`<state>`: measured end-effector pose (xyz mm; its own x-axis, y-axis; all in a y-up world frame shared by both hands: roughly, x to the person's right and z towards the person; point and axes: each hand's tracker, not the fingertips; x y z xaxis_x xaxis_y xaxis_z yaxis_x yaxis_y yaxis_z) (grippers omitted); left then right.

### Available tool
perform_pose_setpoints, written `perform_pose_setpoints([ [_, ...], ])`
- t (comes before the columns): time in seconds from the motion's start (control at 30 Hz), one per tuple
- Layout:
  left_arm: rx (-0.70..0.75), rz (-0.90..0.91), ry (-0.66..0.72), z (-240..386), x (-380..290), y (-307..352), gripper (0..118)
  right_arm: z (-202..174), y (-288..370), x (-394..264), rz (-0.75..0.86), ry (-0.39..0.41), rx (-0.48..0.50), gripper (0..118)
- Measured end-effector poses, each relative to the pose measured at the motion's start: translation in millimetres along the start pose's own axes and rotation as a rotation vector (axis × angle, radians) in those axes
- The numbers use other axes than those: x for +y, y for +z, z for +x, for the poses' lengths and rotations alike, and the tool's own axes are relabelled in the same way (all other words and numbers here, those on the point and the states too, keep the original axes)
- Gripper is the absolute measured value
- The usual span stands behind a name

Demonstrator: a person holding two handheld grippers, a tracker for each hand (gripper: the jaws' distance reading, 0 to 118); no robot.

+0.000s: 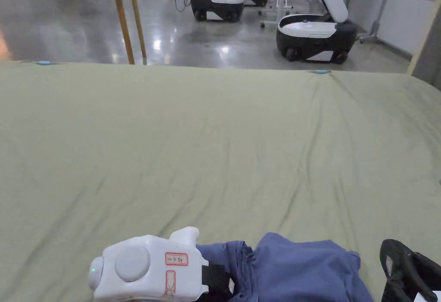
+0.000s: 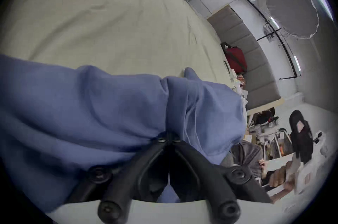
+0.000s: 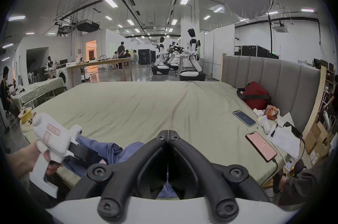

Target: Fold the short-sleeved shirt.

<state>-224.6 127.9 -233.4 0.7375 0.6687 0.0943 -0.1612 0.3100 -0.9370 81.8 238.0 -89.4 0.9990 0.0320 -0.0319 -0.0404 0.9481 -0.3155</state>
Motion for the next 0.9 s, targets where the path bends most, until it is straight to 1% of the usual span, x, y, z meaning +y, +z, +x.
perform_pose_setpoints([
  [0.07,-0.007,0.040,-0.052,2.5,4.8,39.8,0,-2.4,-2.2,1.5,0.003,0.005,0.001,1],
  [0.13,-0.035,0.098,-0.071,-3.1,3.9,91.0,0,-6.7,-5.0,3.5,0.005,0.007,0.008,1],
  [0.17,-0.035,0.109,-0.055,-10.5,4.8,112.9,0,-8.9,-6.5,4.1,0.008,0.007,0.014,1],
  [0.23,-0.005,0.175,0.026,-38.4,3.4,153.0,0,-15.7,-9.9,4.3,0.008,0.016,0.026,1],
  [0.3,0.053,0.181,0.069,-64.2,4.5,173.7,0,-21.6,-11.9,4.1,0.007,0.025,0.038,1],
  [0.37,0.086,0.155,0.127,-87.4,5.3,176.0,0,-27.1,-13.8,4.4,0.004,0.029,0.045,1],
  [0.43,0.050,0.137,0.147,-105.4,8.1,168.4,1,-33.0,-16.0,4.9,0.000,0.027,0.054,1],
  [0.47,0.003,0.126,0.158,-110.2,8.3,164.6,5,-35.3,-16.2,5.6,-0.001,0.026,0.057,1],
  [0.5,-0.070,0.119,0.175,-114.2,8.3,160.5,5,-36.8,-15.6,6.1,0.000,0.028,0.061,1],
  [0.53,-0.119,0.123,0.210,-118.9,7.6,154.8,39,-38.8,-15.1,7.1,0.002,0.032,0.058,1],
  [0.57,-0.151,0.102,0.230,-120.3,8.4,146.5,89,-39.8,-14.7,8.0,0.005,0.035,0.057,1],
  [0.6,-0.192,0.059,0.240,-122.3,8.3,136.6,117,-40.5,-14.2,9.2,0.011,0.039,0.056,1],
  [0.63,-0.238,0.098,0.227,-124.4,10.3,131.6,116,-40.5,-13.9,10.8,0.013,0.039,0.053,1],
  [0.7,-0.165,0.031,0.228,-124.6,11.0,116.1,113,-40.0,-12.9,12.9,0.017,0.043,0.053,1],
  [0.77,-0.186,0.003,0.208,-125.3,11.9,99.9,112,-39.6,-12.2,14.3,0.020,0.046,0.046,1],
  [0.83,-0.241,-0.002,0.203,-123.5,15.1,91.7,111,-39.0,-11.5,15.1,0.017,0.050,0.040,1],
  [0.87,-0.285,0.003,0.219,-121.9,17.2,88.5,104,-38.7,-10.1,15.3,0.018,0.052,0.038,1],
  [0.9,-0.255,0.004,0.225,-120.0,17.4,88.1,82,-37.3,-8.0,15.6,0.020,0.054,0.035,1],
])
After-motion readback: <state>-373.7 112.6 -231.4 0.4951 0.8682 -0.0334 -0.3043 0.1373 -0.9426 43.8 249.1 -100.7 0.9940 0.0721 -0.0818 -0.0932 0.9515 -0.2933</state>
